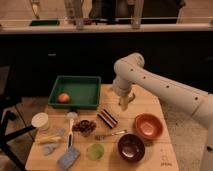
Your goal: Place pepper in paper cup
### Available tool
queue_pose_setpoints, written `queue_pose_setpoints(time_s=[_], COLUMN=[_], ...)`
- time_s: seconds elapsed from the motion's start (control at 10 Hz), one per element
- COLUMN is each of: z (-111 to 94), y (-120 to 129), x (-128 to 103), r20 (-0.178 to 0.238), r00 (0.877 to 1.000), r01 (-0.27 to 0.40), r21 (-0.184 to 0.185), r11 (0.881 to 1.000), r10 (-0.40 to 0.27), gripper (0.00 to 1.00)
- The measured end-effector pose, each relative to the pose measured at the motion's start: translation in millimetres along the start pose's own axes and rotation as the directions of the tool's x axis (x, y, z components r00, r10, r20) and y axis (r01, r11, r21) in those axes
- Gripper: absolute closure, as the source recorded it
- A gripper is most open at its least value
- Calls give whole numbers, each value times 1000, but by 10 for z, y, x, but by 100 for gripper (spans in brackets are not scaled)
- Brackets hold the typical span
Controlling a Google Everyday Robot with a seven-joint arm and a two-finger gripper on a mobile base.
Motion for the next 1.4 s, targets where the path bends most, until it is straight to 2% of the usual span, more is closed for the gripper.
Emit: queue_pose_setpoints(time_s=[0.4,0.6,0.9,1.2,1.4], z=[240,321,355,331,348], y=[-162,-159,-124,-106,-134], x=[127,263,477,870,1052], r20=[44,74,100,111,114], r00=[999,996,991,985,981], r01=[-22,-58,-93,-141,-164], r21=[20,38,58,74,71], r11=[1000,998,994,987,984], r10=[21,55,87,133,155], gripper=[20,20,20,20,20])
